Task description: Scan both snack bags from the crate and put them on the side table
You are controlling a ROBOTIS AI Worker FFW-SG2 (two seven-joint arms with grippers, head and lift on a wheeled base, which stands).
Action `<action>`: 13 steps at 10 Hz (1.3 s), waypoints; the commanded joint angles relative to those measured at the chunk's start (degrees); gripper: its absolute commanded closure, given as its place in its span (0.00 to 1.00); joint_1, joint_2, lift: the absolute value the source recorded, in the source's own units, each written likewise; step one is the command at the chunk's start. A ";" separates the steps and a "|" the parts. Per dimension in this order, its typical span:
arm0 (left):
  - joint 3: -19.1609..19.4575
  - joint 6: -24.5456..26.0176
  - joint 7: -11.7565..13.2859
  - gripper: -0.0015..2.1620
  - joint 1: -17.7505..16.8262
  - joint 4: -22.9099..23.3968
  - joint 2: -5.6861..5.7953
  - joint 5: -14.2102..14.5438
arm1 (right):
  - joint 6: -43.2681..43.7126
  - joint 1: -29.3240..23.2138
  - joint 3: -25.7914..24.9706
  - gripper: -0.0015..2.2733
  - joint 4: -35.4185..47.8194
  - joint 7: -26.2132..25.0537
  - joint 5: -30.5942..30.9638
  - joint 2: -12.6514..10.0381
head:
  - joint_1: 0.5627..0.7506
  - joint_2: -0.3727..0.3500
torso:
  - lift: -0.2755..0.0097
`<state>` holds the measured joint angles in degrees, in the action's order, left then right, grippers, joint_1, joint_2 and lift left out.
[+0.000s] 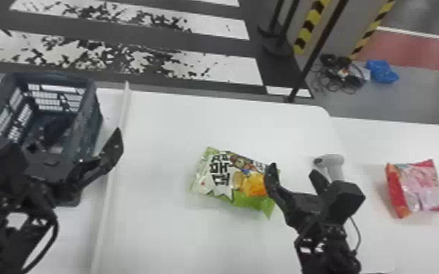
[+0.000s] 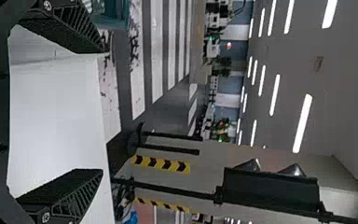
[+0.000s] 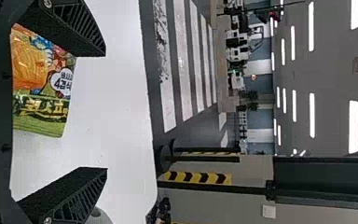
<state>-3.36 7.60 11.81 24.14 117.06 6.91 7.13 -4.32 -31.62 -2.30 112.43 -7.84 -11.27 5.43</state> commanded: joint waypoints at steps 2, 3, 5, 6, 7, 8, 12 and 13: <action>5.20 -5.70 -1.61 0.04 5.57 3.26 1.18 2.72 | -14.45 2.70 -5.35 0.02 1.39 5.12 -6.49 0.72 | 0.70 0.31 | 0.66; 6.52 -5.88 -1.61 0.04 6.62 3.70 1.35 3.86 | -21.84 4.37 -8.07 0.02 1.56 8.72 -8.95 0.81 | 0.70 0.34 | 0.66; 7.66 -5.88 -1.35 0.04 8.03 3.96 2.23 6.06 | -38.71 7.27 -14.05 0.02 1.39 15.58 -15.72 0.63 | 0.70 0.38 | 0.66; 7.93 -5.88 -1.08 0.04 8.29 3.87 2.23 6.41 | -45.39 8.85 -15.46 0.02 1.39 17.60 -16.51 0.63 | 0.70 0.39 | 0.66; 8.01 -5.88 -0.82 0.05 8.47 3.70 2.67 6.94 | -49.79 10.17 -17.13 0.02 0.59 19.62 -19.15 0.72 | 0.70 0.40 | 0.66; 8.01 -5.88 -0.64 0.05 8.64 3.52 2.85 7.46 | -53.48 11.66 -18.18 0.02 -0.55 21.55 -21.17 0.72 | 0.70 0.42 | 0.66; 8.01 -5.88 -0.73 0.05 9.17 3.00 4.87 8.43 | -60.16 16.67 -19.24 0.02 -6.17 24.63 -23.36 1.16 | 0.70 0.47 | 0.66; 7.93 -5.88 -0.73 0.05 9.17 2.64 5.31 8.69 | -60.51 17.99 -19.15 0.07 -8.19 25.24 -23.36 1.34 | 0.70 0.48 | 0.66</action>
<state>4.63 1.72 11.07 33.31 119.91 11.90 15.61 -64.53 -14.39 -21.48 105.41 17.33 -34.62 6.67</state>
